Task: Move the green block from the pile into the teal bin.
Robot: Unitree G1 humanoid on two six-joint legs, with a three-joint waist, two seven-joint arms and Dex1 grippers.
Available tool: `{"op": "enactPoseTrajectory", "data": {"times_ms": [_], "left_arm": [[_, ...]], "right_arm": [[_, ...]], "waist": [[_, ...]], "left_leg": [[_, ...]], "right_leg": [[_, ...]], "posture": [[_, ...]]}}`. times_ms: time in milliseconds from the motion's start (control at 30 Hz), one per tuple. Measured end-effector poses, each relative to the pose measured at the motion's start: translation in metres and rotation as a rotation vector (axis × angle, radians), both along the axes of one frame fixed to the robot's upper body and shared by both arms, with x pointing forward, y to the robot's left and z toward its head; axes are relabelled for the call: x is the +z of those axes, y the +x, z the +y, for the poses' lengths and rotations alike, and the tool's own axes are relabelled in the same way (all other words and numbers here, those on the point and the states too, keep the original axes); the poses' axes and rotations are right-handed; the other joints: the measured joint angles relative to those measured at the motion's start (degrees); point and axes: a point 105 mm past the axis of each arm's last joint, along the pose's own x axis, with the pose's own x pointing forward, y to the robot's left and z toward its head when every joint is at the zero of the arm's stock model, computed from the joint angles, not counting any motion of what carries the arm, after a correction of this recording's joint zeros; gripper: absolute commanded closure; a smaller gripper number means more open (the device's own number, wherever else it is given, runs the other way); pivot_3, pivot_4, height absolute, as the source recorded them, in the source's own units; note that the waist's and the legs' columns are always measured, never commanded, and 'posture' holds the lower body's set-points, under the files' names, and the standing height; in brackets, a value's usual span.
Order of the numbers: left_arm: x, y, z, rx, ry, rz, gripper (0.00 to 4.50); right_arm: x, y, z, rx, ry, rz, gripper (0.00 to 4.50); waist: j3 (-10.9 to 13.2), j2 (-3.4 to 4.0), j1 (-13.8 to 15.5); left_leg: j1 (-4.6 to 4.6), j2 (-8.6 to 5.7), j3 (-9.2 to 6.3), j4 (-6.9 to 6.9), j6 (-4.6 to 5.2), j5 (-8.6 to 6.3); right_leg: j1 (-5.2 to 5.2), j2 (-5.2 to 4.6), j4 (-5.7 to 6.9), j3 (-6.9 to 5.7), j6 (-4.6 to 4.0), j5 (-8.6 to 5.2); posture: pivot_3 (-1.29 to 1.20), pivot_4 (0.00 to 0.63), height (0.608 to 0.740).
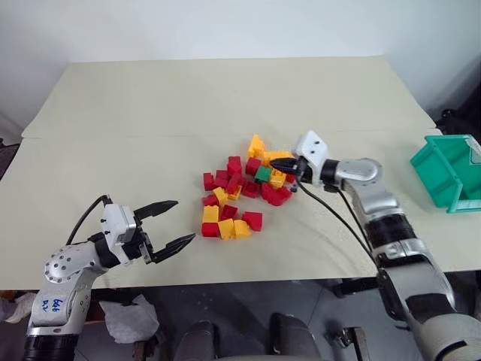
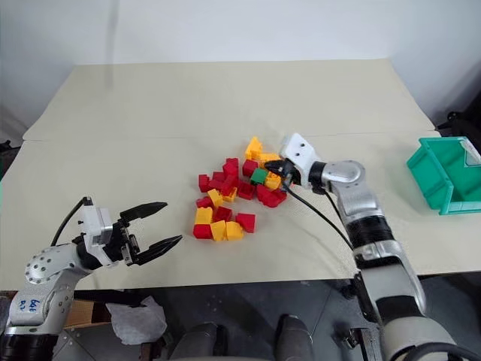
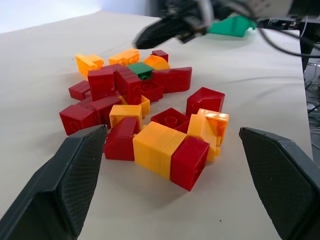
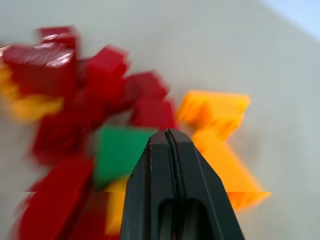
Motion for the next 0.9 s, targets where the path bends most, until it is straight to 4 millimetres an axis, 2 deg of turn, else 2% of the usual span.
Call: {"op": "enactPoseTrajectory", "data": {"times_ms": [67,167,300,433,533,633,900], "left_arm": [[0.0,0.0,0.0,-0.001,0.0,0.0,0.0],[0.0,0.0,0.0,-0.002,0.001,-0.001,0.0],[0.0,0.0,0.0,-0.002,0.001,0.0,0.0],[0.0,0.0,0.0,-0.001,0.001,-0.001,0.0],[0.0,0.0,0.001,0.007,0.002,-0.006,0.0],[0.0,0.0,0.001,0.011,0.002,-0.009,0.0],[0.0,0.001,0.0,0.013,-0.001,-0.012,0.0]], "right_arm": [[-0.005,-0.011,-0.007,0.006,-0.012,0.058,3.62],[-0.002,-0.021,-0.013,0.01,-0.032,0.102,2.59],[0.007,-0.028,-0.019,0.002,-0.06,0.128,1.22],[0.006,-0.029,-0.025,-0.026,-0.07,0.168,0.02],[0.004,-0.024,-0.025,-0.052,-0.067,0.178,0.02],[0.011,-0.015,-0.015,-0.06,-0.047,0.158,0.02],[0.021,0.007,0.034,-0.013,-0.025,0.18,0.02]], "waist": [[0.0,0.0,0.0],[0.0,0.0,-0.1],[0.0,0.0,0.0],[0.0,0.0,0.1],[0.0,0.0,0.0],[0.0,0.0,-0.1],[0.0,0.0,0.0]], "left_leg": [[0.0,0.0,0.02,0.0,0.0,0.0],[0.0,0.01,0.16,-0.01,0.0,0.0],[-0.01,0.01,0.23,-0.01,0.0,0.0],[-0.02,0.0,0.29,0.0,0.01,-0.01],[-0.02,0.0,0.34,0.0,0.02,-0.01],[-0.02,0.03,0.41,0.0,0.01,-0.01],[-0.02,0.04,0.47,0.01,0.02,-0.01]], "right_leg": [[-0.01,0.0,0.0,0.01,0.0,0.0],[-0.11,0.0,0.02,0.13,0.0,0.0],[-0.18,0.0,0.05,0.18,0.0,0.0],[-0.2,0.0,0.05,0.24,0.0,0.0],[-0.22,0.0,0.05,0.29,0.0,0.0],[-0.29,0.03,0.09,0.35,0.0,0.0],[-0.34,0.05,0.15,0.41,-0.01,0.01]], "posture": [[0.0,0.15,0.74],[0.0,0.15,0.74],[0.0,0.15,0.74],[0.0,0.15,0.74],[0.0,0.15,0.74],[0.0,0.15,0.74],[0.0,0.15,0.74]]}}
